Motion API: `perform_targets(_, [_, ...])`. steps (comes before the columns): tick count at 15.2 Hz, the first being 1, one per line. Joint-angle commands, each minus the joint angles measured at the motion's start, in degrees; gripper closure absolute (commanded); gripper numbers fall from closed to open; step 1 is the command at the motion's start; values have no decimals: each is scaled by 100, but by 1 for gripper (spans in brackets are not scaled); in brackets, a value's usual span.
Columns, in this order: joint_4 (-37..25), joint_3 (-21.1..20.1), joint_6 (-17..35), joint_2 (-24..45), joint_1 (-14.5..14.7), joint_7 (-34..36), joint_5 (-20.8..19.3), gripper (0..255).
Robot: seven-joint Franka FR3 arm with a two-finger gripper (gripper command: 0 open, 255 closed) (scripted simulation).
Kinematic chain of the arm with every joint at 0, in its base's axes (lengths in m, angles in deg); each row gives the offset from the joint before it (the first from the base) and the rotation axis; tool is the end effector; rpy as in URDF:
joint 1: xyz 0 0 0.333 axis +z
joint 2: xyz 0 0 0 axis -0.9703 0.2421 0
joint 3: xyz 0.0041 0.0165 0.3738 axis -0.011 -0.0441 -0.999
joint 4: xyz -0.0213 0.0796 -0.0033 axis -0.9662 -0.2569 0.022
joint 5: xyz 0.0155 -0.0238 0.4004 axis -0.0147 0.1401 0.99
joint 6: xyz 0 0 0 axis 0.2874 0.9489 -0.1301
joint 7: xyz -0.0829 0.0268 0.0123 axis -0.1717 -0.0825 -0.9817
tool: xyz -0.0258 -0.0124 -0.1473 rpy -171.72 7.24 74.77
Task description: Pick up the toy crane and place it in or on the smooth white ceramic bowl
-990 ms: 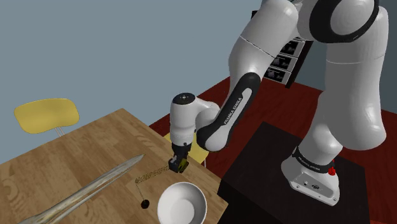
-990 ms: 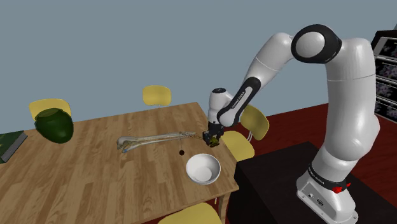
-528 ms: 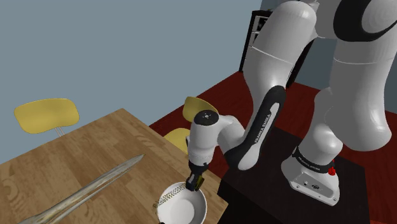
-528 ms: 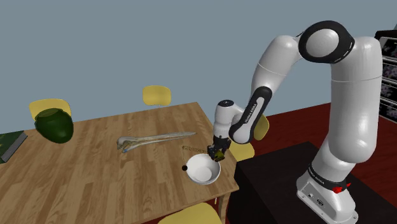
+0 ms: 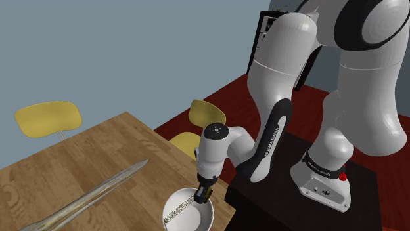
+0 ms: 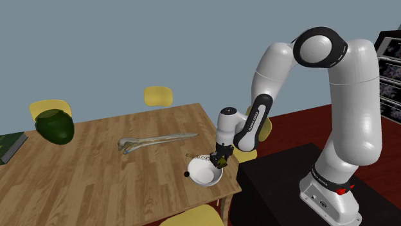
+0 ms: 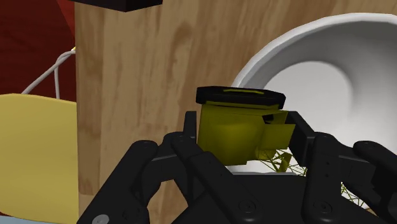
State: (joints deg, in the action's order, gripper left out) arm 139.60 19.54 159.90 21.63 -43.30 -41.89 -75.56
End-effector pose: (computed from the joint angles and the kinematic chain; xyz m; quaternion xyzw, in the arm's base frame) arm 0.3327 0.3356 0.1250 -0.9946 -0.1013 -0.0097 0.0199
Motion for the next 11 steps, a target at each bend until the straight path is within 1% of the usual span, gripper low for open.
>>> perform_targets(1, [-2,9,8,9,7,6,-3,255])
perform_targets(4, [-2,9,8,9,6,6,-4,255])
perform_targets(5, [-1,9,8,9,6,6,-4,0])
perform_targets(10, [-1,9,8,8,6,6,-4,0])
perform_targets(11, [82,-170,-160,-232,-153,-82,100,0])
